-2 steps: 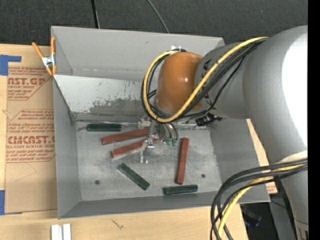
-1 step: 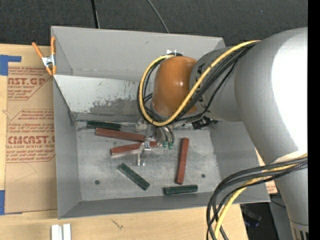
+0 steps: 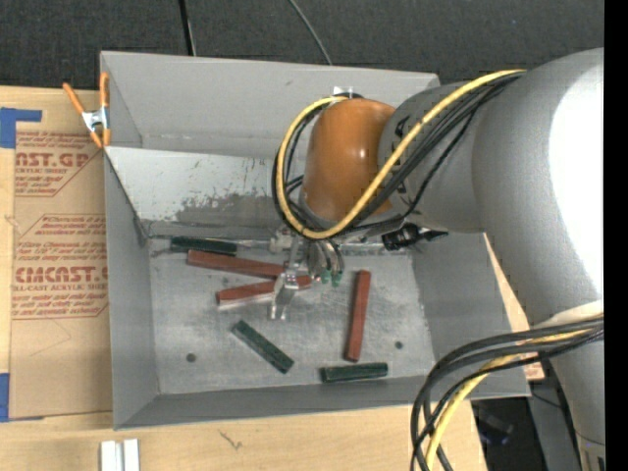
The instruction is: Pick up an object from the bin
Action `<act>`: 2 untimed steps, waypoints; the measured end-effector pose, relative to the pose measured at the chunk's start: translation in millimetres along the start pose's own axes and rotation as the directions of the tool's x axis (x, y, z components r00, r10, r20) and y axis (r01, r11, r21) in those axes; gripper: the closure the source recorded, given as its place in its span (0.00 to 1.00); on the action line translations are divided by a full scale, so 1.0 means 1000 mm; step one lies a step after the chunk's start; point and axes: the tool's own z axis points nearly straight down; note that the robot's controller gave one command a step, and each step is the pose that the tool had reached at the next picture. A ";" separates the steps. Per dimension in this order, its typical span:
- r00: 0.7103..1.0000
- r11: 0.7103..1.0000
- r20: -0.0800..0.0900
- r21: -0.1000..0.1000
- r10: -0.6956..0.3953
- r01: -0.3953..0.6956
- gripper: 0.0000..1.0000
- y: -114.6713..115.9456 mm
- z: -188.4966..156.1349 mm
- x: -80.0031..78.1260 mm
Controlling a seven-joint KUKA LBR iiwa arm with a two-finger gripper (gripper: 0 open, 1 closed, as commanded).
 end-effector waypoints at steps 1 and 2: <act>1.000 1.000 0.002 0.000 0.022 -0.022 0.00 -0.001 0.028 0.001; 0.999 1.000 0.021 -0.003 -0.026 0.026 1.00 -0.003 0.030 0.003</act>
Offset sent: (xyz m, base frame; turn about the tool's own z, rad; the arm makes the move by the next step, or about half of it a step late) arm -0.0096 -0.0042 -0.0371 -0.0265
